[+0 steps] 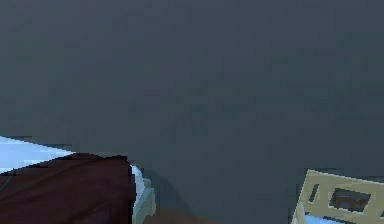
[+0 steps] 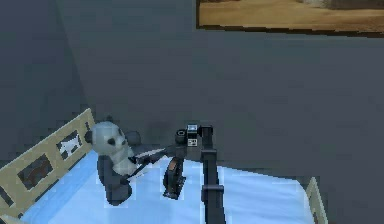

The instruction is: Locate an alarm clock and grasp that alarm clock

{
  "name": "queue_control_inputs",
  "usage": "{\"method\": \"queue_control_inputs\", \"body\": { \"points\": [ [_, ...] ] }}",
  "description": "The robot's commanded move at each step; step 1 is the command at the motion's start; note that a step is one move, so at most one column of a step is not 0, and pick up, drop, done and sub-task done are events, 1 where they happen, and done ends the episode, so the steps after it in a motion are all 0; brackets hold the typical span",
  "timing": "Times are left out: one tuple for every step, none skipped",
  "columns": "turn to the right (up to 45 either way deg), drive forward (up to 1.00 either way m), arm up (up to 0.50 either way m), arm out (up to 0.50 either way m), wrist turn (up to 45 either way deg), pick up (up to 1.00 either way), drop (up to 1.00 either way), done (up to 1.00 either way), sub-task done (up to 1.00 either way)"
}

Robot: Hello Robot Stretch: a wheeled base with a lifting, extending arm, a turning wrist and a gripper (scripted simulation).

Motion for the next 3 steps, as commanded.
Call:
{"method": "queue_control_inputs", "body": {
  "points": [
    [0.0,0.00,0.00,0.00,45.0,0.00,0.00,0.00,0.00],
    [0.0,0.00,0.00,0.00,21.0,0.00,0.00,0.00,0.00],
    [0.0,0.00,-0.30,0.00,0.0,0.00,0.00,0.00,0.00]
  ]
}}
